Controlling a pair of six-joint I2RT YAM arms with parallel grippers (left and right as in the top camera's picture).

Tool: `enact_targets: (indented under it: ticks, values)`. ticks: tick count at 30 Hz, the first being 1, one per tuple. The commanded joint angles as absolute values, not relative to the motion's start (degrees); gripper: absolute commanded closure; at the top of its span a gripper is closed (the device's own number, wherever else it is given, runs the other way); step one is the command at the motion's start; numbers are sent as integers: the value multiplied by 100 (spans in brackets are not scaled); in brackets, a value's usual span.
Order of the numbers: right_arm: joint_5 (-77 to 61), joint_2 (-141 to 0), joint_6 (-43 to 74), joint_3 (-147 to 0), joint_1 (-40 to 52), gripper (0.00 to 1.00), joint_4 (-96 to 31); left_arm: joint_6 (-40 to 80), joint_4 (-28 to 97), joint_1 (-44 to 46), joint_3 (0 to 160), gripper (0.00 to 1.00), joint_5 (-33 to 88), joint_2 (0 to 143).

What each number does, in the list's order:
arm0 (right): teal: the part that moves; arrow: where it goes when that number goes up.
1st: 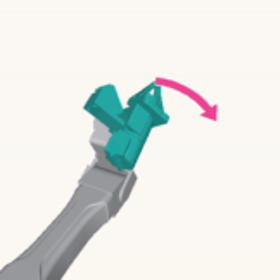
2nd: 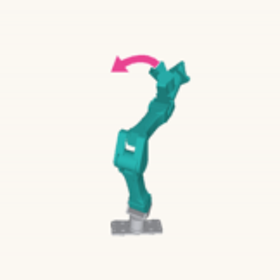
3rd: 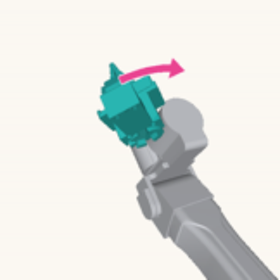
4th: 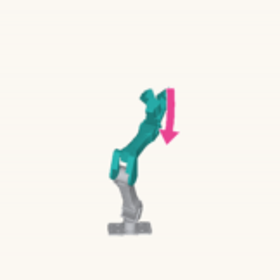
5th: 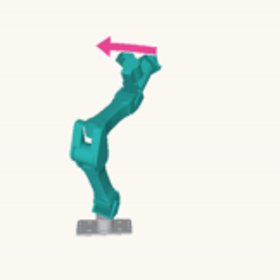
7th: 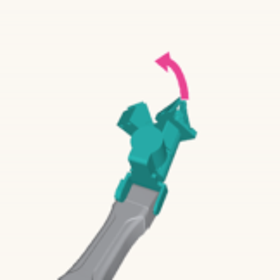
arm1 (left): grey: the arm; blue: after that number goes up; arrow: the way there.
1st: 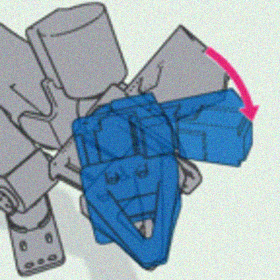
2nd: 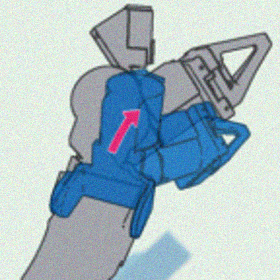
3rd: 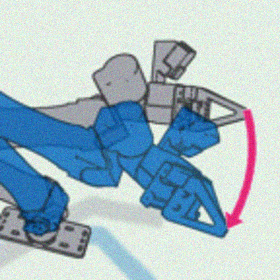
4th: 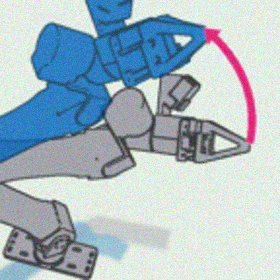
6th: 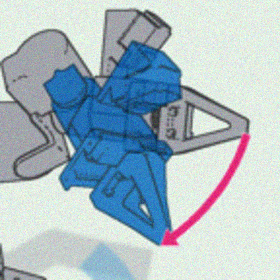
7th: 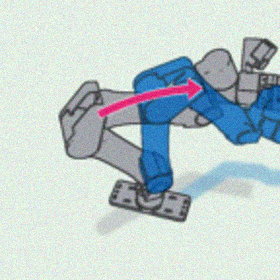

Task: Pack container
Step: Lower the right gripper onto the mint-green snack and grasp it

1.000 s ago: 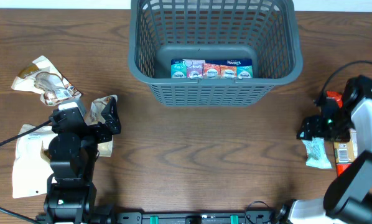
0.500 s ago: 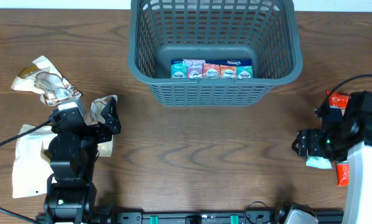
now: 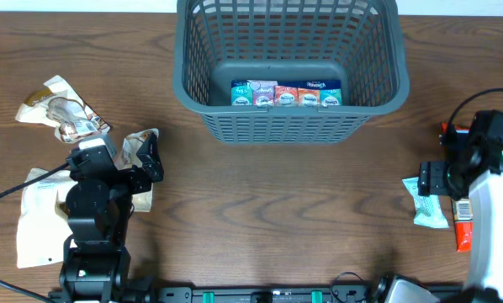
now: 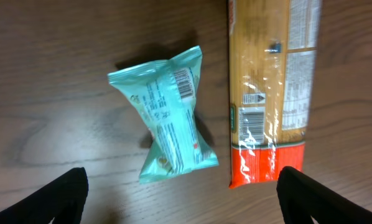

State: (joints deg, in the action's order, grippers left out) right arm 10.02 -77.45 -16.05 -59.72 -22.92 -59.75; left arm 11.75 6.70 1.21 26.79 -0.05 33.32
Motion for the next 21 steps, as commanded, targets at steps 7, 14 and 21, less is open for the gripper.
enact_targets:
  ticks: [7, 14, 21]
  values:
    - [1133, -8792, -1741, -5902, -2408, 18, -5653, 1059, 683, 93, 2810, 1, -69, 3323]
    - [956, -9255, -1809, -5745, -2517, 18, -5140, 1059, 683, 93, 2810, 1, -69, 3323]
    - [816, -9358, -1806, -5321, -2532, 18, -4462, 1059, 683, 93, 2810, 1, -69, 3323]
